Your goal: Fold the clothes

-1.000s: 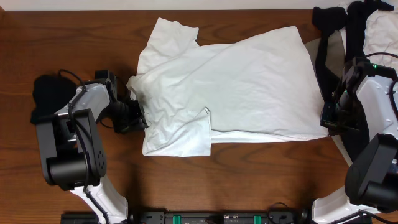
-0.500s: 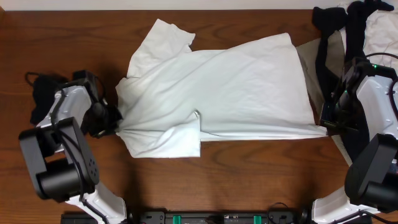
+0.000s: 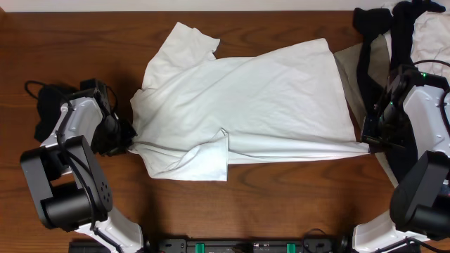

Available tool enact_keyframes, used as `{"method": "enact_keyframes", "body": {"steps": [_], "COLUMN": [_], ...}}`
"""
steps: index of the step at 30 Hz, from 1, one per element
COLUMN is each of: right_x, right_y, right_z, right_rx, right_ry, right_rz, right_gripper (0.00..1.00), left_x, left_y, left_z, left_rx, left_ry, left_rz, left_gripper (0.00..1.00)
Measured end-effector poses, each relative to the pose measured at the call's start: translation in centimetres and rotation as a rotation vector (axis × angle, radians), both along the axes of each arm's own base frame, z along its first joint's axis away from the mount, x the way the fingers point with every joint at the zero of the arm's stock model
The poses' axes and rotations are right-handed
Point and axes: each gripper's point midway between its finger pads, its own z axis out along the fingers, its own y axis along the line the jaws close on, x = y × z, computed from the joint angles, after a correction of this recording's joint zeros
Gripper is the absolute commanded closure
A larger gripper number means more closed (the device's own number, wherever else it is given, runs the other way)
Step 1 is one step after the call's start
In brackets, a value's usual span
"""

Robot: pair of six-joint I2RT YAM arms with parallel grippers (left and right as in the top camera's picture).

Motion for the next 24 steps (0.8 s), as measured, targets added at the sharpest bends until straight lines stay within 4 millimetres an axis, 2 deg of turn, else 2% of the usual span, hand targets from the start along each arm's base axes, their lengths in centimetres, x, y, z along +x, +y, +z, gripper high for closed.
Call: {"method": "enact_keyframes", "body": {"steps": [4, 8, 13, 18, 21, 24], "right_x": [0.0, 0.0, 0.0, 0.0, 0.0, 0.0], "right_y": [-0.1, -0.1, -0.2, -0.2, -0.2, -0.2], "right_z": [0.0, 0.0, 0.0, 0.0, 0.0, 0.0], "right_rx": [-0.004, -0.008, -0.01, -0.01, -0.01, -0.01], "right_ry": [0.001, 0.002, 0.002, 0.002, 0.002, 0.002], "right_rz": [0.001, 0.002, 0.003, 0.002, 0.002, 0.002], "right_gripper": [0.99, 0.99, 0.99, 0.99, 0.99, 0.99], "left_x": [-0.1, 0.1, 0.2, -0.6, -1.3, -3.1], "left_y": [-0.2, -0.2, -0.2, -1.7, -3.4, -5.0], "left_z": [0.5, 2.2, 6.3, 10.1, 10.3, 8.3], "left_rx": [-0.008, 0.002, 0.031, 0.013, -0.017, -0.054], "left_ry": [-0.006, -0.054, -0.164, -0.26, -0.256, -0.187], "left_rz": [0.007, 0.014, 0.022, 0.004, -0.026, -0.039], "left_gripper": [0.69, 0.63, 0.59, 0.59, 0.59, 0.59]}}
